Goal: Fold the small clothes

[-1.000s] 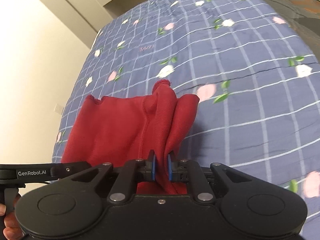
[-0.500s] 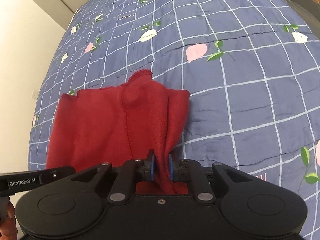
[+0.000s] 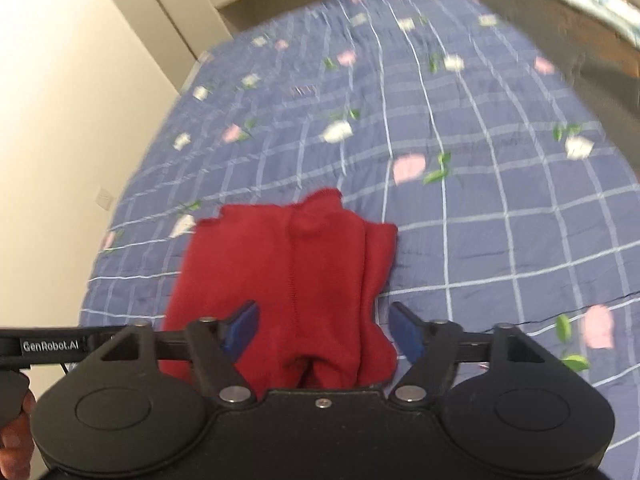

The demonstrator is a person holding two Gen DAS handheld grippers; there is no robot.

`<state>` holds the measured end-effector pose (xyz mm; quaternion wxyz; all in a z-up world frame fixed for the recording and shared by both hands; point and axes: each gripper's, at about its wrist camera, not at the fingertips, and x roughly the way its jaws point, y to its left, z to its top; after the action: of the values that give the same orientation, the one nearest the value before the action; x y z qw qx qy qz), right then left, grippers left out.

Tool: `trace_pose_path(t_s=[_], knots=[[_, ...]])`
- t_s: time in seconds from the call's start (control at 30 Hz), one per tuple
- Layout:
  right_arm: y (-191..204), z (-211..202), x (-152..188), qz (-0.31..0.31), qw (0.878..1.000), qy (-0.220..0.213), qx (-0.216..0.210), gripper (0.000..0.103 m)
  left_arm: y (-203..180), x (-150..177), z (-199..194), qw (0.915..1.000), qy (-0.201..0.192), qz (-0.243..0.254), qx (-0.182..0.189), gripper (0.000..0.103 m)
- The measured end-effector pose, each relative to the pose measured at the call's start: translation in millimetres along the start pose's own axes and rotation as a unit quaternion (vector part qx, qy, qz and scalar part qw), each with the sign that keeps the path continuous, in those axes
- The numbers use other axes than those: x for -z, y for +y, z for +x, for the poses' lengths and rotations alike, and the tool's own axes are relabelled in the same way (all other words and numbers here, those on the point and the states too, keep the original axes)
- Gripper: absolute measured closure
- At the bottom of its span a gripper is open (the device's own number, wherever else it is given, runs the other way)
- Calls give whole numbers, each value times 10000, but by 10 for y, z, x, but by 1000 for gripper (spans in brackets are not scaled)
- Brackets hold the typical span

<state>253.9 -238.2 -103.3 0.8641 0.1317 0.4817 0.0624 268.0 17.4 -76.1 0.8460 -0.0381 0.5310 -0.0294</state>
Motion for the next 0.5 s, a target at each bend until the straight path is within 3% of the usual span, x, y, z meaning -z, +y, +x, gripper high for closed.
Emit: trace_pose_path(t_s=[0.17, 0.5], knots=[[56, -645, 244, -67, 9988, -465, -115, 5, -26, 430, -564, 9988, -489, -87, 25, 3], [248, -1450, 973, -327, 9967, -640, -364, 1, 151, 1385, -1316, 9940, -1055, -256, -119, 1]])
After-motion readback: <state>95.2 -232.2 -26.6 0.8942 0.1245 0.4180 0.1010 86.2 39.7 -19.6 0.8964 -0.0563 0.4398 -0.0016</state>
